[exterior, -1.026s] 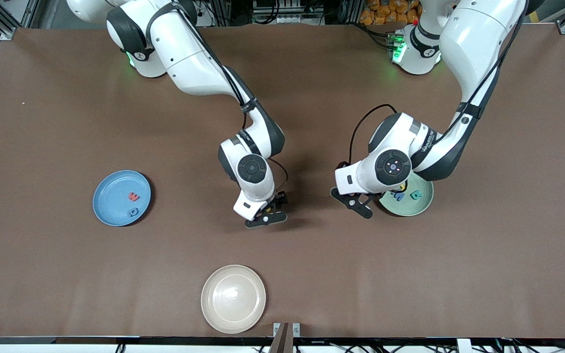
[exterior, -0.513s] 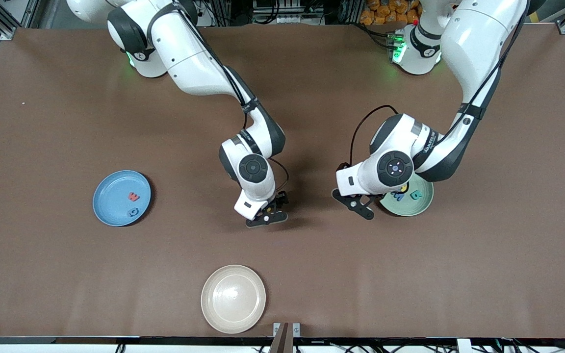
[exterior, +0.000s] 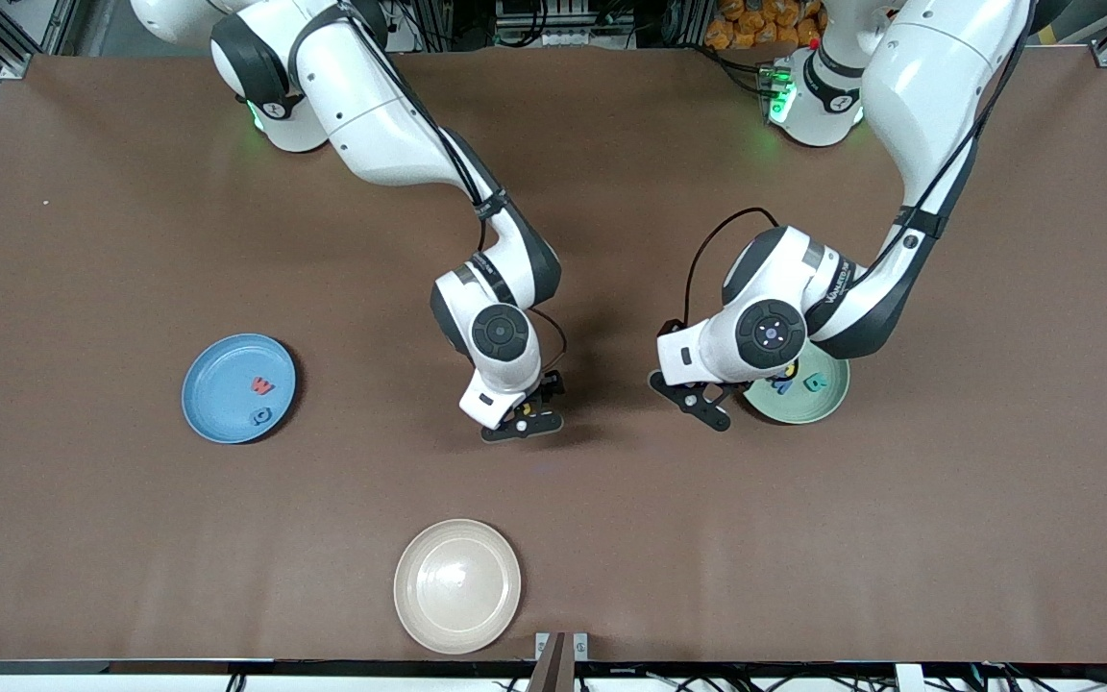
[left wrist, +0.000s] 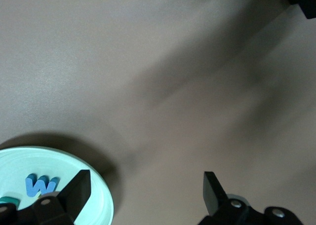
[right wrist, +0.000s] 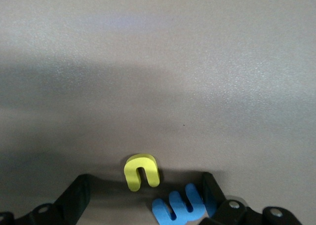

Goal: Sort upper and lower case letters into plates
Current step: 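Grasp the yellow u with the right gripper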

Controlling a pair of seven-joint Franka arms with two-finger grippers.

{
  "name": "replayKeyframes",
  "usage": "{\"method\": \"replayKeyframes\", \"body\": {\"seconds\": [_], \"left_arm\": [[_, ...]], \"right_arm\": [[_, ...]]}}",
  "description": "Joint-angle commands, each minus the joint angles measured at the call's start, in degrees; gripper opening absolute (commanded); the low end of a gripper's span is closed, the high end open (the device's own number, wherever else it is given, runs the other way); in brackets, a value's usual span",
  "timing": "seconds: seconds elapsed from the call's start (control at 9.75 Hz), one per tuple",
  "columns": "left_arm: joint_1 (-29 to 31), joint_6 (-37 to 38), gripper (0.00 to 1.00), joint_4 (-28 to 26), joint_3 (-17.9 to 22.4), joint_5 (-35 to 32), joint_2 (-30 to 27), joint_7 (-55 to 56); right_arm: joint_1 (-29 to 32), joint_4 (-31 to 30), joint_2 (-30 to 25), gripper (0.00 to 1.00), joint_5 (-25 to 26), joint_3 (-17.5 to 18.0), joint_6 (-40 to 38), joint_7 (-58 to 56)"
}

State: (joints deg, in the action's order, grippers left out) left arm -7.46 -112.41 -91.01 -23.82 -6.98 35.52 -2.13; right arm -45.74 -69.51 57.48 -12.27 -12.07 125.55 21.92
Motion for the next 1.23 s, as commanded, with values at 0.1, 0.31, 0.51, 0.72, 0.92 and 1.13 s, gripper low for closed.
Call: {"method": "replayKeyframes", "body": {"seconds": [0.1,0.31,0.51,0.72,0.92,1.13], "left_arm": [[-0.1,0.1,1.0,1.1,0.0,1.4,0.4,-0.1],[-0.1,0.0,1.0,1.1,0.1,1.4,0.4,-0.1],[0.0,0.0,1.0,1.1,0.1,1.4,0.4,-0.1],[0.2,0.0,1.0,1.0,0.1,1.3,0.4,-0.2],[0.2,0.0,1.0,1.0,0.1,1.2,0.4,-0.2],[-0.4,0.0,1.0,1.0,0.0,1.3,-0.1,0.1]], "right_arm": [[0.0,1.0,0.5,1.0,1.5,-0.3,-0.7,1.2],[0.0,1.0,0.5,1.0,1.5,-0.4,-0.3,1.2],[0.0,1.3,0.4,1.0,1.5,-1.2,-0.3,1.2],[0.0,1.5,0.4,1.0,1.5,-1.5,-0.1,1.2],[0.0,1.5,0.4,1.0,1.5,-1.6,1.5,1.3],[0.0,1.4,0.4,1.0,1.2,-1.4,1.5,1.6]]}}
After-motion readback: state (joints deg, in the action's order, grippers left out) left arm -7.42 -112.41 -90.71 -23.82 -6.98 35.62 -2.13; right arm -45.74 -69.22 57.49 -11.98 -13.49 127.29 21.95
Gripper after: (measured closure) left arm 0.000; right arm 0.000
